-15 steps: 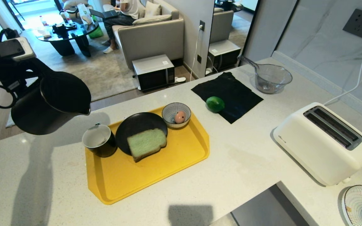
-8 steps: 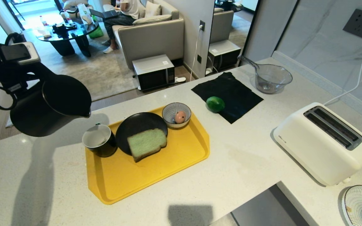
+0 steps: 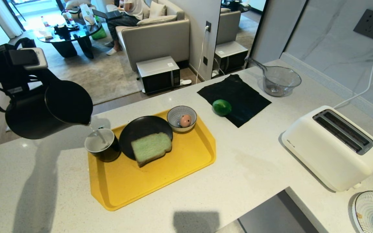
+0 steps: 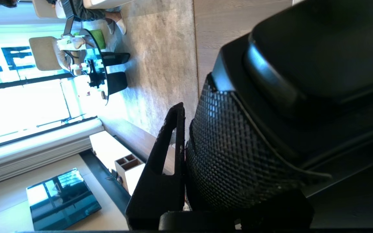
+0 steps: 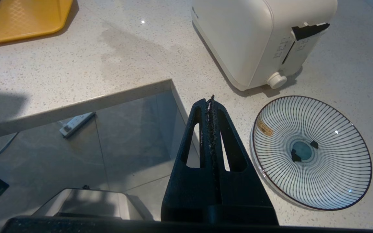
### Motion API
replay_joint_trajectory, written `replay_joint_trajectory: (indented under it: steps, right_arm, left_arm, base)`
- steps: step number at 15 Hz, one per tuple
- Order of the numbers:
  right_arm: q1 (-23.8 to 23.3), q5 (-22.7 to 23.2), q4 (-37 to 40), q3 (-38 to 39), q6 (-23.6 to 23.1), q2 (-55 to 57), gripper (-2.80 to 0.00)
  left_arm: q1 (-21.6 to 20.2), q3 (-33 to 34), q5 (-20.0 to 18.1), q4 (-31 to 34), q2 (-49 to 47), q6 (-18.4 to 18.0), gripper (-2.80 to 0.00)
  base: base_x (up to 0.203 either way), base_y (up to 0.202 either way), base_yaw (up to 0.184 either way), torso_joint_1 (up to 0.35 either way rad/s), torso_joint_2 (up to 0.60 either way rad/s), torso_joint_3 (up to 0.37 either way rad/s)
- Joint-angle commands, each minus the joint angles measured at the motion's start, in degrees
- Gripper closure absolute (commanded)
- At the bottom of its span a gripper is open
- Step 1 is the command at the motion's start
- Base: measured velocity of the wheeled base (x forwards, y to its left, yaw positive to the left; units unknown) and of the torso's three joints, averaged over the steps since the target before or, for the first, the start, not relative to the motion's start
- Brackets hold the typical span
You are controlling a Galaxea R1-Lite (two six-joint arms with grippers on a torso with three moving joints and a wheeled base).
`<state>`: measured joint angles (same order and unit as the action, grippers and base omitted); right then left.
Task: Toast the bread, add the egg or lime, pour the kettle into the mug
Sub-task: Pour water into a cup
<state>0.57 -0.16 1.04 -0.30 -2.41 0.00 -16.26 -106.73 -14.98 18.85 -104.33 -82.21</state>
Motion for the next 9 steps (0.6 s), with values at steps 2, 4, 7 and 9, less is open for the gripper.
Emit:
replay_joint_trajectory:
  steps: [2, 4, 7, 9]
  right_arm:
    - [0.0, -0.1, 0.0, 0.0, 0.0, 0.0, 0.0]
    - [0.0, 0.0, 0.0, 0.0, -0.1, 0.0, 0.0]
    - [0.0, 0.0, 0.0, 0.0, 0.0, 0.0, 0.0]
    - [0.0, 0.0, 0.0, 0.0, 0.0, 0.0, 0.0]
  left_arm:
    - [0.4, -0.2, 0.2, 0.1, 0.1, -0.4, 0.0]
    - [0.4, -0.2, 0.4, 0.1, 0.1, -0.4, 0.0]
    - [0.4, -0.2, 0.7, 0.2, 0.2, -0.4, 0.0]
    - [0.5, -0.2, 0.8, 0.2, 0.3, -0.4, 0.0]
  base:
    - [0.0, 0.0, 0.0, 0.0, 0.0, 0.0]
    - [0.0, 0.0, 0.0, 0.0, 0.0, 0.0]
    - [0.0, 0.0, 0.0, 0.0, 0.0, 0.0]
    - [0.0, 0.0, 0.0, 0.0, 0.0, 0.0]
